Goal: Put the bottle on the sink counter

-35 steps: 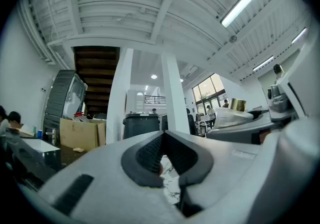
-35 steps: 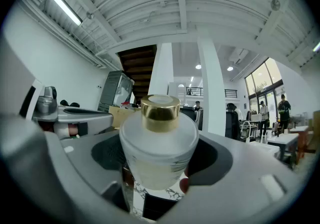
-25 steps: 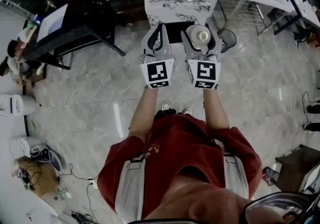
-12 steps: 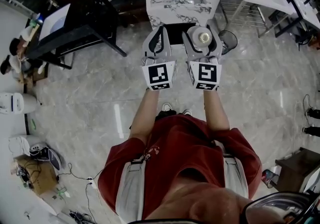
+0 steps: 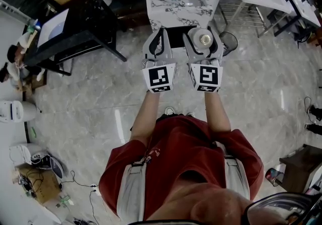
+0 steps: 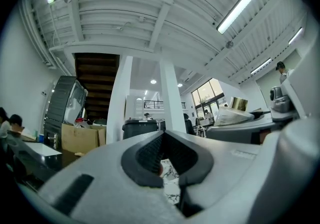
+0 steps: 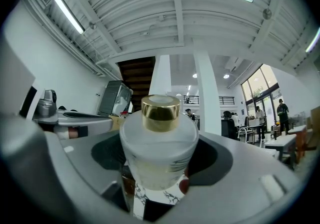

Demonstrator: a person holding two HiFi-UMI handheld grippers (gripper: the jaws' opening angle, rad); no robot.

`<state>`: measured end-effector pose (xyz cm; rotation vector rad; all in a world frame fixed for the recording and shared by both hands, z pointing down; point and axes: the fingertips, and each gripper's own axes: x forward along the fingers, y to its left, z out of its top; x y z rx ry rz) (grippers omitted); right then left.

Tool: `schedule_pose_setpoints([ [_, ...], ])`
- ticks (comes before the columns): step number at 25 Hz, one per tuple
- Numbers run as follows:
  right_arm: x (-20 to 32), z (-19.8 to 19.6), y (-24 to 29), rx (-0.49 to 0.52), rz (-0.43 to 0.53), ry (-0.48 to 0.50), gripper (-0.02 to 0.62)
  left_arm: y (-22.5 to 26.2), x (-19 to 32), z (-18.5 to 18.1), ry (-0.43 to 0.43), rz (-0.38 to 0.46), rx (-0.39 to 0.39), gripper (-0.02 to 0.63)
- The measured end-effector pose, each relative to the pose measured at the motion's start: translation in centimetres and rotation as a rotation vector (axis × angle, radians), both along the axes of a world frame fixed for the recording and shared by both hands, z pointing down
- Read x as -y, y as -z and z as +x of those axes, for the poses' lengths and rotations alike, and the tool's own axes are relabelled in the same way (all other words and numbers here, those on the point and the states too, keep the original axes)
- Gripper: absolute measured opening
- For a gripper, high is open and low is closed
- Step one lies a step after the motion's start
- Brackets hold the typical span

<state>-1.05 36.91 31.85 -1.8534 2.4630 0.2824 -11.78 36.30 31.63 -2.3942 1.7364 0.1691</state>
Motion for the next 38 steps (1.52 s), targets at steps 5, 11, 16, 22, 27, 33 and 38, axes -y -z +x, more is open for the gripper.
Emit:
schedule_pose_setpoints([
  [5,0.2,-1.6,0.3,-0.007,0.016,-0.021,0.339,0.1,0.3,-1.7,-0.020,0.012,-0.010,-0.006],
  [11,-0.3,-2.5,0.5,-0.015,0.028,-0.044,0.339,0.1,0.2,-2.6,-0.048,0.017,-0.020,-0.006],
  [16,0.4,-2.6,0.0,-0.012,0.029,-0.054,0.339,-0.4,0.9,-2.6,-0.063,0.011,-0.017,-0.006],
  [22,2.9,-2.2,-0.4,-0.005,0.025,-0.049,0.339,-0.7,3.4,-2.3,-0.051,0.014,-0.006,-0.006],
  [27,5.8,-1.2,-0.4,0.027,0.035,-0.050,0.341,-1.1,6.2,-1.5,-0.044,0.012,0.012,-0.006],
  [33,10.0,0.1,-0.6,0.035,0.020,-0.054,0.340,-0.6,10.4,-0.4,-0.042,0.014,0.008,-0.006],
  [38,13.7,1.8,-1.1,0.041,-0.001,-0.065,0.339,-0.5,14.0,1.0,-0.041,0.011,0.004,-0.006],
])
